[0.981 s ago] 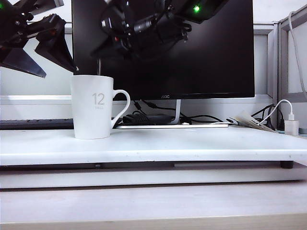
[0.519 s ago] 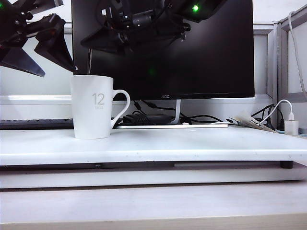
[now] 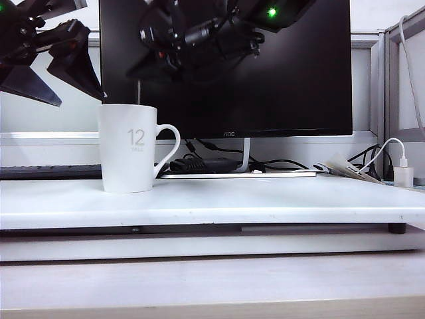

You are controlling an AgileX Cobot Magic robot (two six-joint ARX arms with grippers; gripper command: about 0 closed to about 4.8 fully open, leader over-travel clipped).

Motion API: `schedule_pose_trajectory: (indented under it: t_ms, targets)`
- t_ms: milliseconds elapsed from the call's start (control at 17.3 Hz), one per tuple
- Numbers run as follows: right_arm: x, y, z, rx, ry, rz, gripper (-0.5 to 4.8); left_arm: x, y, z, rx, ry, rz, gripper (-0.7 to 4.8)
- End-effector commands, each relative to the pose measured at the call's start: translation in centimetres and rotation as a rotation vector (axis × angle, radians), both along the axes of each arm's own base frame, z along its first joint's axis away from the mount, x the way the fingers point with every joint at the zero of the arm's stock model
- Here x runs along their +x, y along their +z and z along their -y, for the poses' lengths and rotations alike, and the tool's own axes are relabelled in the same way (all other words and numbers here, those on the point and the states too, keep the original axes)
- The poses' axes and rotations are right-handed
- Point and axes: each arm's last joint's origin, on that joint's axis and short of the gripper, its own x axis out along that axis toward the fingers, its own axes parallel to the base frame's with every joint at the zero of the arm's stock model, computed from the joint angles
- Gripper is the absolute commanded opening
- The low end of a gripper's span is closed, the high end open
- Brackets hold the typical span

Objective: Pick up a spoon and stir the liquid in the cup.

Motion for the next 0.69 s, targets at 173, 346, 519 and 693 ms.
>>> schedule_pose_trajectory:
  t_ms: [173,346,519,693]
  targets:
    - [-0.5,1.0,-0.3,0.055,0.126,0.038,-0.05,0.0,0.3,-0.1,0.01,0.018,0.018,4.79]
    - [-0.7,0.9,-0.4,0.058,0.151,0.007,-0.05,0.0,0.3,-0.1,0.009,0.019,0.021,4.79]
    - [-0.8,0.1,-0.3,0.008,0.145,-0.078,-0.05,0.1,0.4,-0.1,0.007,0.019,0.029,4.79]
    - [-0.6,-0.5,-0.1,-0.043,0.065,-0.112,-0.05,0.1,0.4,-0.1,0.006,0.019,0.028,4.79]
